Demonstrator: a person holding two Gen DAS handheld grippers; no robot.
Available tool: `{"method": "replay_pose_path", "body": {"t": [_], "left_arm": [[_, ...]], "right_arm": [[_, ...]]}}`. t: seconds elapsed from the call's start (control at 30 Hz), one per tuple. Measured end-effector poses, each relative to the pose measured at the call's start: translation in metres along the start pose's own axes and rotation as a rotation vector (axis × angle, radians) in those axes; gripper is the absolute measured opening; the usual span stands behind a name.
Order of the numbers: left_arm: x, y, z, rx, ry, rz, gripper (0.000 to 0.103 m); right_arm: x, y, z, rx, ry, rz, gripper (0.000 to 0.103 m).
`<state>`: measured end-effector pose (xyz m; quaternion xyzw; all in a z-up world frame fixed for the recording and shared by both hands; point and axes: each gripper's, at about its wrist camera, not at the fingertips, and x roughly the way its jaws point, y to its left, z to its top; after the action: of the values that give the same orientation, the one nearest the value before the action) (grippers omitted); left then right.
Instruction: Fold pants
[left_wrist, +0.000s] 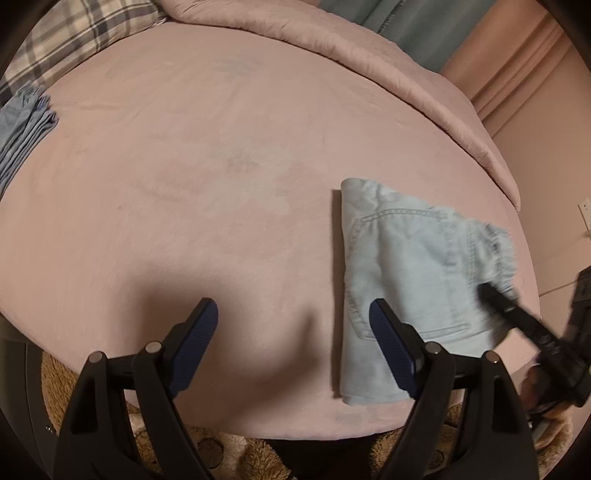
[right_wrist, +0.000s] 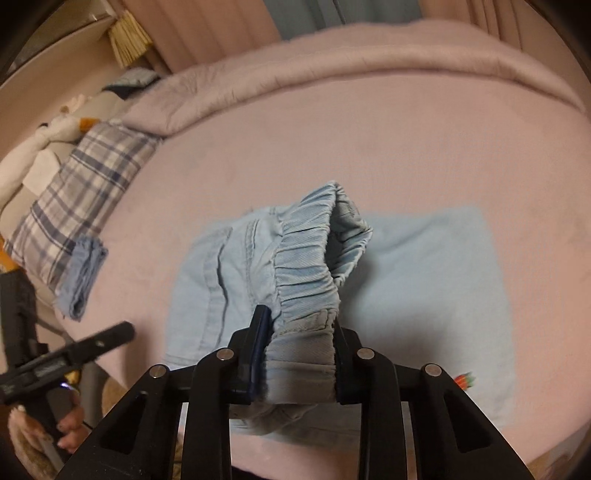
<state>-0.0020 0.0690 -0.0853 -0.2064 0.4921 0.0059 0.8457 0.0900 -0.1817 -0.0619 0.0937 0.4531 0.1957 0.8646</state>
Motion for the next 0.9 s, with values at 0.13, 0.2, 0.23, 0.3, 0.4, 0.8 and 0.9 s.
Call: {"method": "replay_pose_path", "body": {"t": [0.13,0.2,0.23,0.3,0.4,0.8,0.9], "left_arm": [[0.004,-0.013,0.005,0.028,0.0,-0.016,0.083],[0.008,-0.02,0.007,0.044,0.005,-0.022,0.083],[0.009,-0.024,0.008,0.054,0.007,-0.024,0.083],[0.014,-0.034,0.01,0.082,0.013,-0.032,0.083],[0.021,-0.045,0.013,0.114,0.026,-0.042,0.083],[0.067,-0.091,0.034,0.203,0.099,-0.144,0.047],[0.085,-0.098,0.037,0.199,0.136,-0.167,0.035]], "right_arm": [[-0.031,-0.009,0.01,-0.01,-0.09,-0.061,0.029],[-0.039,-0.02,0.013,0.008,-0.115,-0.084,0.029],[-0.041,-0.026,0.013,0.02,-0.123,-0.094,0.029],[-0.04,-0.037,0.012,0.048,-0.126,-0.113,0.029],[-0.035,-0.054,0.003,0.098,-0.11,-0.145,0.029],[-0.009,-0.09,-0.017,0.216,-0.038,-0.205,0.028],[-0.003,-0.091,-0.017,0.227,-0.023,-0.204,0.028]]}}
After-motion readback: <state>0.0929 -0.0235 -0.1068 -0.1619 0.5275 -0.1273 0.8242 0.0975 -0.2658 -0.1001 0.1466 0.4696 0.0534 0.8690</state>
